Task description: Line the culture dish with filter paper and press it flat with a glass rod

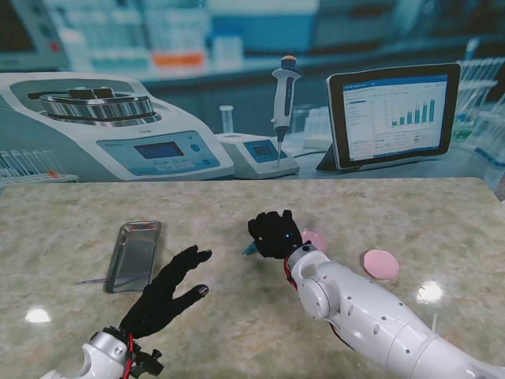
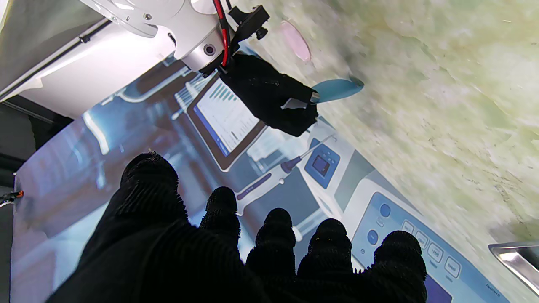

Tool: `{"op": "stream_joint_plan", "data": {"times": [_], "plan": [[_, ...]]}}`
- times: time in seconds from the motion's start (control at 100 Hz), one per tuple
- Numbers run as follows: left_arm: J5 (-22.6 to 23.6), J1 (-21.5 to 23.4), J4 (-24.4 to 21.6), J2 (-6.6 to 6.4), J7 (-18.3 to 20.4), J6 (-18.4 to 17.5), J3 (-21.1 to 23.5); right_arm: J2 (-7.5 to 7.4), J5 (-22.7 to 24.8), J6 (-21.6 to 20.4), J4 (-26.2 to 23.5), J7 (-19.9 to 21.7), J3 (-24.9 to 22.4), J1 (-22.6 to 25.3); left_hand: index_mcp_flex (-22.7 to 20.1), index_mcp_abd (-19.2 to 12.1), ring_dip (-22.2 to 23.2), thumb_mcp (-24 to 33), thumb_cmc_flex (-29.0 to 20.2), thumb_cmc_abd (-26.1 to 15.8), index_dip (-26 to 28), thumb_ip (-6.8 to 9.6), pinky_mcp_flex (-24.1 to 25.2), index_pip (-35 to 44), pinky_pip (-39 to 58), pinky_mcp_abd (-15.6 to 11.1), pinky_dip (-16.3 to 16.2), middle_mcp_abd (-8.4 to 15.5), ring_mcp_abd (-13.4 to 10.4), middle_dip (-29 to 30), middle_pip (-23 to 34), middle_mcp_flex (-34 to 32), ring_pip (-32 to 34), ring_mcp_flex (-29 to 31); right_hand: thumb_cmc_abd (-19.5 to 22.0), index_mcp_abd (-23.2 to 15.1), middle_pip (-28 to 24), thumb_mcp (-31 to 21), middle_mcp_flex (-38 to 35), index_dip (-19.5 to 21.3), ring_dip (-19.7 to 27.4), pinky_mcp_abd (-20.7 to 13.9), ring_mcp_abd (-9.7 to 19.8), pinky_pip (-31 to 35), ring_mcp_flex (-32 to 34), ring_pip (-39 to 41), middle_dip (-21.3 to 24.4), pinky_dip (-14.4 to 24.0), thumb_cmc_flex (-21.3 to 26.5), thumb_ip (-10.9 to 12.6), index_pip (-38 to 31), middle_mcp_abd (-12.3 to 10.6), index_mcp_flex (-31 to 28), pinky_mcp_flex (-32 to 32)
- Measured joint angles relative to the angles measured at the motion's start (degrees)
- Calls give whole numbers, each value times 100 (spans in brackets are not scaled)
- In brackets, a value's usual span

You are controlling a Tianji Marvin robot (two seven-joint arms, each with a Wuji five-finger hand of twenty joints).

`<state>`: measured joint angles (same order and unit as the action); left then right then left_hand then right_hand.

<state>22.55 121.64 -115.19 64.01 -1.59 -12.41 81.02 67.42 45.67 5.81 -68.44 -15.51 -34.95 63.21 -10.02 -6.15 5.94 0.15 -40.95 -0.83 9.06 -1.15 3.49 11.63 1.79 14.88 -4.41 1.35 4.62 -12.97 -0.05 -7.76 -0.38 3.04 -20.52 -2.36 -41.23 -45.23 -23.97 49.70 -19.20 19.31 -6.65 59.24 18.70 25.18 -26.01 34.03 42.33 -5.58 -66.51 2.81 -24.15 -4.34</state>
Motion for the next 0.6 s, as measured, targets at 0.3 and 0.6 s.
{"op": "stream_joint_plan", "data": {"times": [0.3, 0.6], "plan": [[-10, 4, -12, 0, -1, 0, 18, 29, 16, -46, 91, -145, 53, -39, 0, 0, 0, 0, 0, 0, 0, 0, 0, 0, 0, 0, 0, 0, 0, 0, 0, 0, 0, 0, -264, -228, 132, -361, -495, -625, -1, 62, 6, 10, 207, 12, 100, 0, 1, 0, 520, 2, -521, -98], [-8, 4, -14, 0, -4, 0, 20, 64, -7, -52, 108, -215, 2, -21, 0, 0, 0, 0, 0, 0, 0, 0, 0, 0, 0, 0, 0, 0, 0, 0, 0, 0, 0, 0, -299, -255, 80, -423, -608, -218, -2, 65, 8, 69, 237, 24, 91, 1, 0, -63, 448, 3, -601, -136]]}}
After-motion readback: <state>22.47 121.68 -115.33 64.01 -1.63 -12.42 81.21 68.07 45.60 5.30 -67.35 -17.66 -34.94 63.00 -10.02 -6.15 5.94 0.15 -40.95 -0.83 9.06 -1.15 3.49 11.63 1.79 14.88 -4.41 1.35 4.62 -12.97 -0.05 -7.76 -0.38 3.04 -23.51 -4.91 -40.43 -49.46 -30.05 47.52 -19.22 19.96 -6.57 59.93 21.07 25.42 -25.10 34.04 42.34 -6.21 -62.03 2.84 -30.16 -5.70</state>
